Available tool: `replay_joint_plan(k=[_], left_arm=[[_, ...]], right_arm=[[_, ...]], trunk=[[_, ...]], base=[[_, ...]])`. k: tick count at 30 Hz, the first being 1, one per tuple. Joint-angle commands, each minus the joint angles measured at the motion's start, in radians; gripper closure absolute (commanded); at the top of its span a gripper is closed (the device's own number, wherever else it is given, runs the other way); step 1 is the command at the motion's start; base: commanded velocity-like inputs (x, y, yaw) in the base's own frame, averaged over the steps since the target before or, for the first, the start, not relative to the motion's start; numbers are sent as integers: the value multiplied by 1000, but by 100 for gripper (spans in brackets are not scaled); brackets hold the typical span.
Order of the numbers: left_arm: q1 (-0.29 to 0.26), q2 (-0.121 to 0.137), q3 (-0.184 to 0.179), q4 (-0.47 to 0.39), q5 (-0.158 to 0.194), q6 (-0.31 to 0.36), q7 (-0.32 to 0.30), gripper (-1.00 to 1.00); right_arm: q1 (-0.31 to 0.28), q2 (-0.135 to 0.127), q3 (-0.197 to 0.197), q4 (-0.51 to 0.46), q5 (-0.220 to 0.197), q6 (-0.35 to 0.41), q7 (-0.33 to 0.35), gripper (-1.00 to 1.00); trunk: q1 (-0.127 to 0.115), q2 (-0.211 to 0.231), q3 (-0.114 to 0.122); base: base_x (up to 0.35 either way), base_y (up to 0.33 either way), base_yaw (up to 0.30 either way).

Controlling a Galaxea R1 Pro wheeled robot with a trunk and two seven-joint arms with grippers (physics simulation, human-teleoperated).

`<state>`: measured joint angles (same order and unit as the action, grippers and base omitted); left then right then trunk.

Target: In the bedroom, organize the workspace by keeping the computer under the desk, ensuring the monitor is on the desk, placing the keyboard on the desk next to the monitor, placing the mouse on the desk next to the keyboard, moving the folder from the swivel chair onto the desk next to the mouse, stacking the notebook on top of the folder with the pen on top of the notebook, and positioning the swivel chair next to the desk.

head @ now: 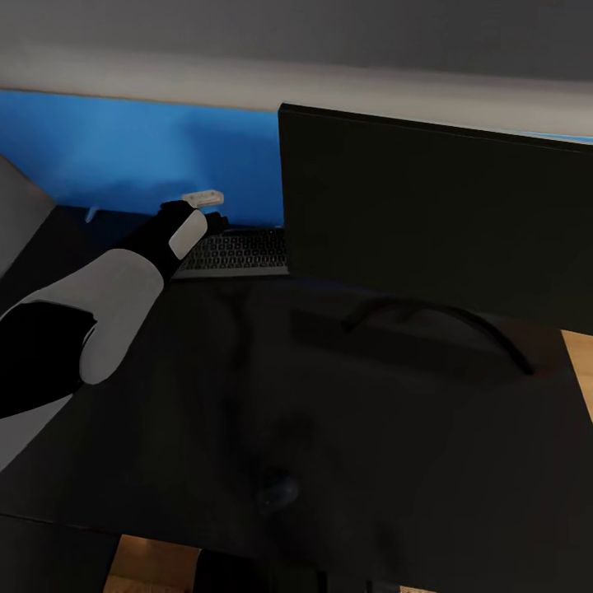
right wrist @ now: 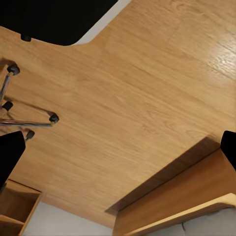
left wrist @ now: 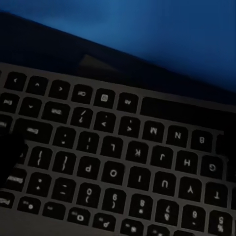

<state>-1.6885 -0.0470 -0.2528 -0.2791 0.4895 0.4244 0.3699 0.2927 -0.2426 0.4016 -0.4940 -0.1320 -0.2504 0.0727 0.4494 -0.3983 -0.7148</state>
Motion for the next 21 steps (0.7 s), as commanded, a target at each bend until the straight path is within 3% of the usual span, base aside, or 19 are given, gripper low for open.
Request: replay_joint_plan(k=[1,21], left_arm=[[0,1,-8,-1,10,4,7,-100],[-1,3,-8,-2,14,7,7,-100]], right_arm=[[0,-1,5,-1,-11,-2,2,-100],[0,-2,6,0,-13,-3,1,-100]], trunk=[[1,-2,-3],[1,-2,-34]], base=[[0,0,0],[0,0,0]])
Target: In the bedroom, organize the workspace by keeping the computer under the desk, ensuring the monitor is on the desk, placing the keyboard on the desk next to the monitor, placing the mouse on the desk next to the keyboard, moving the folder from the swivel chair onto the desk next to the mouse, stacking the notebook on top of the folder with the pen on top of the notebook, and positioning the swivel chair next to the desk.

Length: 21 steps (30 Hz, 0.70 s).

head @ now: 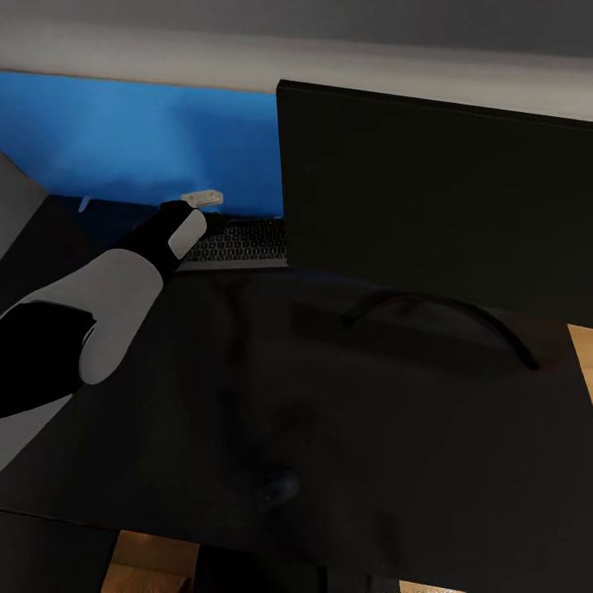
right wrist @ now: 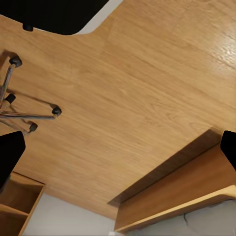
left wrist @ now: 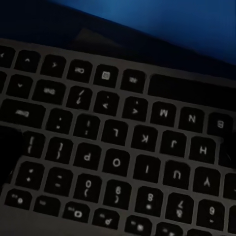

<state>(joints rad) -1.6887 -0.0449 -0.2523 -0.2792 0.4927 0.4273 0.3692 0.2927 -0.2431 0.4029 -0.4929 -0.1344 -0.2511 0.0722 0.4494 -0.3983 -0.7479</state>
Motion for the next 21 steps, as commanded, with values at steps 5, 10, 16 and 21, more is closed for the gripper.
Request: replay_joint_plan(k=[5,10,16,21], left_arm=[[-1,3,-8,-1,10,4,7,-100],[0,4,-8,-1,10,4,7,-100],[-2,3,-8,-2,10,6,7,-100],[-14,0,-8,-9,11,8,6,-100]], right_arm=[[0,-2,5,-1,-11,-2,2,-100],[0,-2,5,-1,-11,-2,2,-100],[0,-2,5,-1,-11,-2,2,-100],[0,-2,5,-1,-11,-2,2,-100]], trunk=[[1,-2,-9],[1,-2,-17],[1,-2,-26],[1,-2,-34]], base=[[0,0,0],[0,0,0],[0,0,0],[0,0,0]])
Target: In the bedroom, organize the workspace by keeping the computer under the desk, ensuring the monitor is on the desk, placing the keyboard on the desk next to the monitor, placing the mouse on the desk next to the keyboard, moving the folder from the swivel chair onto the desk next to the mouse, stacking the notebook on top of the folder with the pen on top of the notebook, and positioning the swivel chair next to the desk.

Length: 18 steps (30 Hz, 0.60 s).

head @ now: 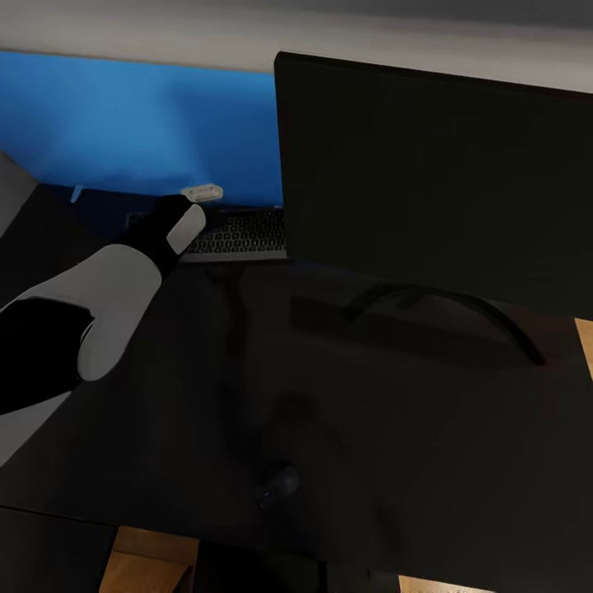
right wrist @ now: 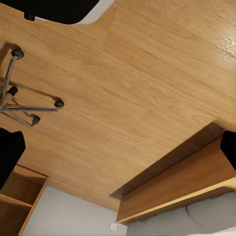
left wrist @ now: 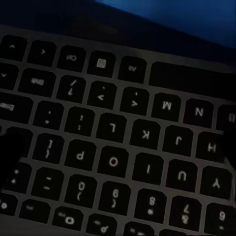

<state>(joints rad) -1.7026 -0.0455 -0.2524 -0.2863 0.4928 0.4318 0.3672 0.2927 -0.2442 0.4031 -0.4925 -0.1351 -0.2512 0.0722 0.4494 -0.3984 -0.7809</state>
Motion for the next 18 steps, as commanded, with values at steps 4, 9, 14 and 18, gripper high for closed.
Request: replay_joint_plan(k=[4,9,14,18], left_arm=[[-15,0,-8,-12,11,6,7,-100],[-24,0,-7,-17,11,8,7,-100],[-27,0,-7,-22,11,8,8,-100],[-28,0,-7,-23,10,8,9,-100]], right_arm=[[0,-1,5,-1,-11,-2,2,-100],[0,-1,5,-2,-10,-2,3,-100],[0,-1,5,-3,-9,-2,3,-100],[0,0,5,-3,-10,-1,5,-100]], trunk=[[1,-2,-7],[1,-2,-14],[1,-2,-15],[1,-2,-15]], base=[[0,0,0],[0,0,0],[0,0,0],[0,0,0]])
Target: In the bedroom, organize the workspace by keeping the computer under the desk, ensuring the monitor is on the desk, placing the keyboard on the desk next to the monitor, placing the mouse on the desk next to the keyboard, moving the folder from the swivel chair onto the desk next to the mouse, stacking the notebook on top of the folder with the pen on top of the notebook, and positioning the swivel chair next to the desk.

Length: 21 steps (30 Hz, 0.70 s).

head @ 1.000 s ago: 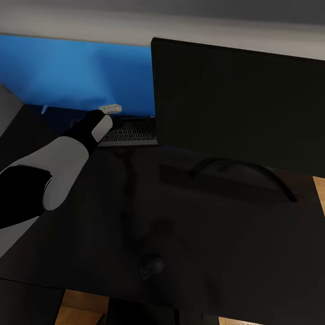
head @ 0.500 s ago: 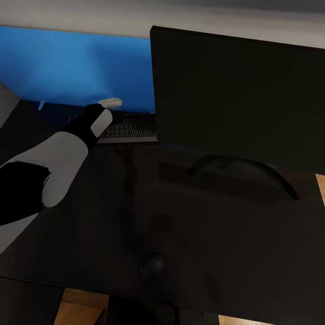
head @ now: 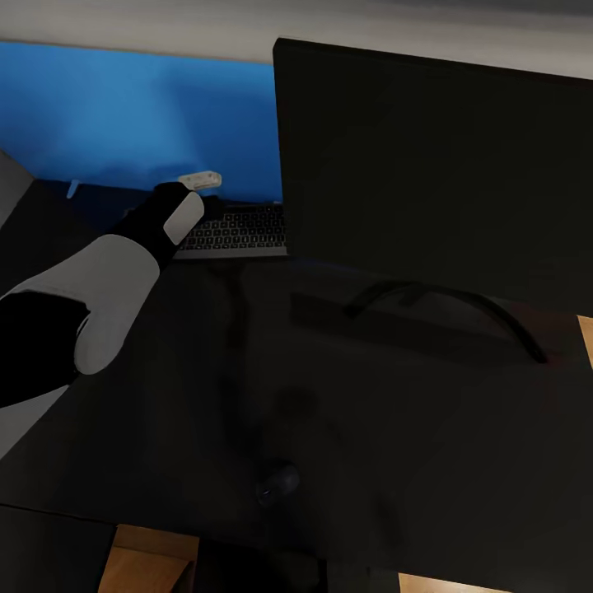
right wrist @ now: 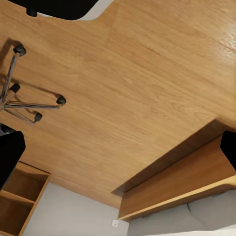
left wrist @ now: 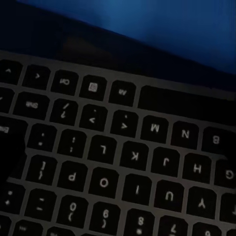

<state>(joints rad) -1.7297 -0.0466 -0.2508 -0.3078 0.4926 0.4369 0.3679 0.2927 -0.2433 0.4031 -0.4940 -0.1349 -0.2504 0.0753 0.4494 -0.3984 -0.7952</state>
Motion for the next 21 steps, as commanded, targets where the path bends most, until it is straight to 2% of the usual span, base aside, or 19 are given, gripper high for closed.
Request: replay_joint_plan(k=[1,21], left_arm=[[0,1,-8,-1,11,3,8,-100],[1,5,-7,-2,11,2,8,-100]], right_arm=[[0,-1,5,-1,-11,-2,2,-100],[0,-2,5,-1,-12,-1,3,-100]], trunk=[[1,-2,-1],[1,-2,-24]], base=[[0,0,0],[0,0,0]])
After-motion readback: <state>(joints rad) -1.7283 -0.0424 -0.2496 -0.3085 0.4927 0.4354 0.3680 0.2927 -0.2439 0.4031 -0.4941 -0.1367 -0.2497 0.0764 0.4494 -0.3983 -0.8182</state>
